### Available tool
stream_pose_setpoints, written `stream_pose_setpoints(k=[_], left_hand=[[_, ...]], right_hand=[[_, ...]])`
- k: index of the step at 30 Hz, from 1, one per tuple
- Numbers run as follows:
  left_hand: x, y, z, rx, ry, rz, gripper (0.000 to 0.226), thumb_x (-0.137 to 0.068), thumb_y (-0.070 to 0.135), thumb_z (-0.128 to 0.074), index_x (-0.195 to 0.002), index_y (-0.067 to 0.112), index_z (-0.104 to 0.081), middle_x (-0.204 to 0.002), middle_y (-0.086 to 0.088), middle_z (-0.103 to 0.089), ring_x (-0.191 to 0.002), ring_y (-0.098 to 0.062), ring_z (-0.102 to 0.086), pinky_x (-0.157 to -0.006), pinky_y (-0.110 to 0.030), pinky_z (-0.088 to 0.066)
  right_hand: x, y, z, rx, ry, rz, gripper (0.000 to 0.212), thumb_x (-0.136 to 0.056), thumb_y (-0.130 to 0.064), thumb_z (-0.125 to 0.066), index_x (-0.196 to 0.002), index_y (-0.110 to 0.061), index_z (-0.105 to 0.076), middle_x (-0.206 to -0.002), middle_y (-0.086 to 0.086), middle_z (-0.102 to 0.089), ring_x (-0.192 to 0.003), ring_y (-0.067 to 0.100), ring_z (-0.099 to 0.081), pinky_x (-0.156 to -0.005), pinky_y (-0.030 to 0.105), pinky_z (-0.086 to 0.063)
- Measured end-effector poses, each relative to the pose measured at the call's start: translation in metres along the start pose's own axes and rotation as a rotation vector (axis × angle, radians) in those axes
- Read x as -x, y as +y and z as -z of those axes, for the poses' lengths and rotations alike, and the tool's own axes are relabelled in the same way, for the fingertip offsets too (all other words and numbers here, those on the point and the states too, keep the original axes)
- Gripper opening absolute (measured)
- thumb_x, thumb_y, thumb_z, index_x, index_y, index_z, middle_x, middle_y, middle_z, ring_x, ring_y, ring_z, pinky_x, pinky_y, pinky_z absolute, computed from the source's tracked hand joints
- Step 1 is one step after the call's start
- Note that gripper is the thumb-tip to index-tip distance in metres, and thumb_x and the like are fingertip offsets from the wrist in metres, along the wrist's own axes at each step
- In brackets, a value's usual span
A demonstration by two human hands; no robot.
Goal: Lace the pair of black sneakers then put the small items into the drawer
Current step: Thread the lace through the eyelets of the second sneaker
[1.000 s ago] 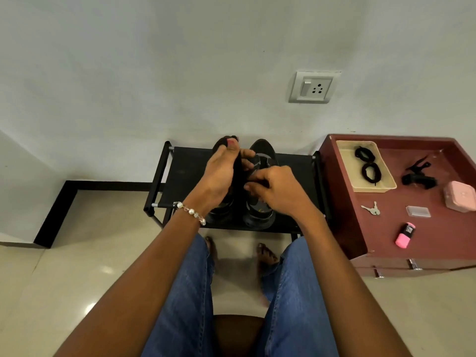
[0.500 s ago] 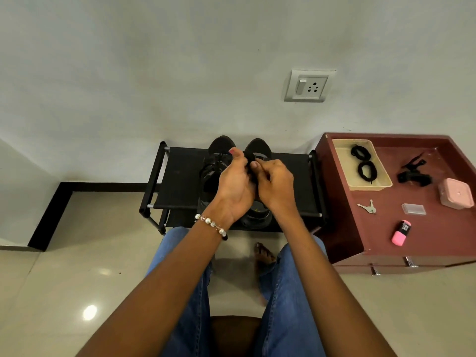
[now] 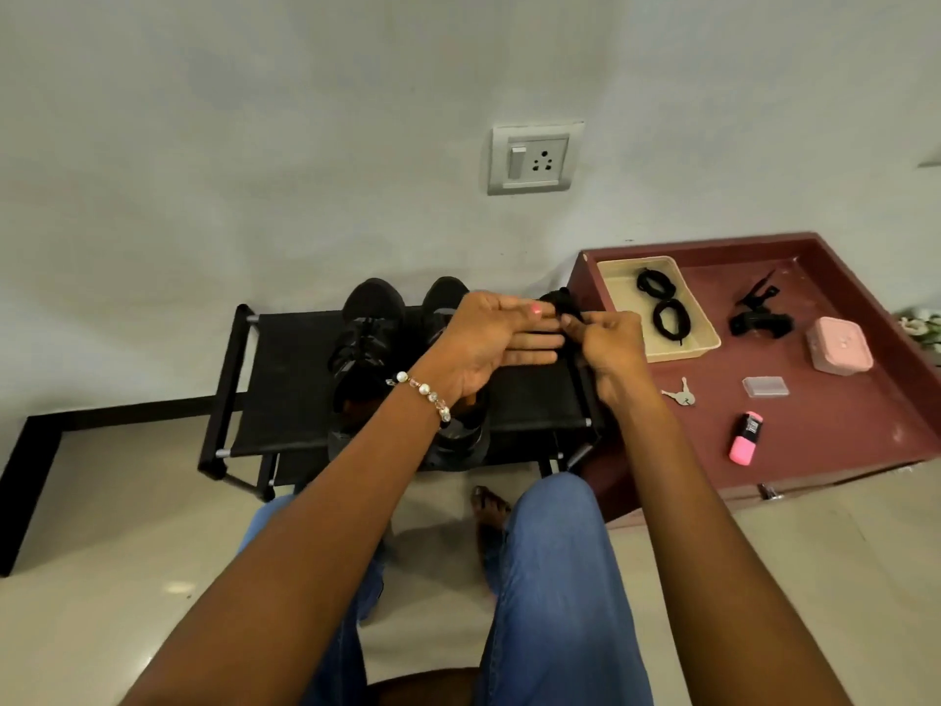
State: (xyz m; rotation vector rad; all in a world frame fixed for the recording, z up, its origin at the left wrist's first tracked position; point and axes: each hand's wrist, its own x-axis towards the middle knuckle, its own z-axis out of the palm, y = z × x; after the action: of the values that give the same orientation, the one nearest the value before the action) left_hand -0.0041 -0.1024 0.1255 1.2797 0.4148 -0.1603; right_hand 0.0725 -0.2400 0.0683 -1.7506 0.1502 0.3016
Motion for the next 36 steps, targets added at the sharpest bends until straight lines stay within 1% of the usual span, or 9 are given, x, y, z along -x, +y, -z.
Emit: stream_pose_setpoints(k=[3, 6, 10, 12, 16, 20, 24, 31, 36], left_hand=[[-0.032, 0.002, -0.008, -0.044, 0.107, 0.002, 0.020, -0.100, 0.012, -0.051, -0.109, 0.002, -0.066, -0.091, -0.015, -0.074, -0.076, -0.026, -0.073, -0.065, -0.030, -0.059], [-0.072, -0.006, -0.011, -0.105, 0.264, 0.054, 0.017, -0.098, 0.009, -0.052, -0.105, 0.004, -0.067, -0.087, -0.010, -0.074, -0.065, -0.018, -0.068, -0.059, -0.025, -0.056], [-0.117, -0.022, -0.012, -0.084, 0.354, 0.114, 0.017, -0.097, 0.006, -0.049, -0.100, 0.007, -0.066, -0.084, -0.007, -0.071, -0.062, -0.016, -0.062, -0.056, -0.023, -0.053], [-0.132, -0.031, -0.011, -0.072, 0.364, 0.125, 0.018, -0.097, 0.006, -0.049, -0.099, 0.008, -0.067, -0.084, -0.007, -0.071, -0.063, -0.016, -0.062, -0.056, -0.023, -0.053], [-0.154, -0.048, -0.006, -0.076, 0.370, 0.124, 0.019, -0.097, 0.006, -0.049, -0.100, 0.008, -0.068, -0.086, -0.007, -0.072, -0.065, -0.015, -0.064, -0.059, -0.025, -0.054], [-0.161, -0.059, 0.003, -0.089, 0.345, 0.115, 0.018, -0.097, 0.007, -0.051, -0.102, 0.008, -0.068, -0.090, -0.008, -0.073, -0.067, -0.015, -0.065, -0.062, -0.026, -0.055], [-0.160, -0.060, 0.007, -0.114, 0.344, 0.086, 0.018, -0.098, 0.007, -0.050, -0.102, 0.007, -0.068, -0.090, -0.009, -0.073, -0.067, -0.015, -0.066, -0.063, -0.025, -0.056], [-0.141, -0.047, 0.008, -0.111, 0.329, 0.042, 0.018, -0.098, 0.009, -0.050, -0.102, 0.007, -0.067, -0.085, -0.006, -0.072, -0.063, -0.014, -0.064, -0.058, -0.024, -0.053], [-0.111, -0.036, 0.016, -0.120, 0.362, -0.018, 0.017, -0.099, 0.011, -0.050, -0.099, 0.011, -0.067, -0.082, -0.003, -0.072, -0.063, -0.012, -0.064, -0.057, -0.023, -0.053]], right_hand=[[-0.046, -0.007, 0.030, -0.105, 0.125, -0.089, 0.014, -0.089, -0.007, -0.067, -0.076, -0.008, -0.063, -0.075, 0.007, -0.062, -0.065, 0.019, -0.057, -0.048, 0.025, -0.041], [-0.101, -0.008, 0.055, -0.128, 0.278, -0.128, 0.010, -0.090, -0.005, -0.066, -0.094, -0.012, -0.061, -0.080, 0.003, -0.060, -0.061, 0.013, -0.053, -0.040, 0.023, -0.038], [-0.165, 0.007, 0.066, 0.002, 0.323, -0.165, 0.016, -0.090, -0.005, -0.065, -0.077, -0.012, -0.057, -0.089, 0.009, -0.058, -0.059, 0.016, -0.048, -0.040, 0.023, -0.034], [-0.187, 0.016, 0.062, 0.103, 0.312, -0.147, 0.006, -0.090, -0.007, -0.065, -0.087, -0.009, -0.060, -0.091, 0.009, -0.059, -0.070, 0.021, -0.054, -0.044, 0.027, -0.036], [-0.231, 0.043, 0.055, 0.401, 0.276, -0.125, 0.023, -0.083, -0.018, -0.073, -0.100, -0.008, -0.063, -0.096, 0.012, -0.065, -0.090, 0.026, -0.063, -0.062, 0.034, -0.048], [-0.223, 0.040, 0.047, 0.738, 0.315, -0.045, 0.028, -0.085, -0.021, -0.075, -0.102, -0.001, -0.064, -0.102, 0.016, -0.066, -0.096, 0.029, -0.063, -0.067, 0.028, -0.037], [-0.212, 0.032, 0.045, 0.860, 0.366, 0.016, 0.033, -0.086, -0.024, -0.075, -0.104, 0.001, -0.064, -0.109, 0.018, -0.067, -0.102, 0.031, -0.065, -0.068, 0.029, -0.041], [-0.182, 0.009, 0.046, 0.852, 0.467, 0.124, 0.020, -0.092, -0.007, -0.060, -0.106, 0.007, -0.064, -0.111, 0.025, -0.065, -0.104, 0.038, -0.063, -0.083, 0.038, -0.051], [-0.127, -0.002, 0.016, 0.543, 0.312, 0.234, 0.015, -0.084, -0.013, -0.066, -0.081, 0.000, -0.074, -0.077, 0.011, -0.071, -0.077, 0.027, -0.067, -0.074, 0.031, -0.050]])
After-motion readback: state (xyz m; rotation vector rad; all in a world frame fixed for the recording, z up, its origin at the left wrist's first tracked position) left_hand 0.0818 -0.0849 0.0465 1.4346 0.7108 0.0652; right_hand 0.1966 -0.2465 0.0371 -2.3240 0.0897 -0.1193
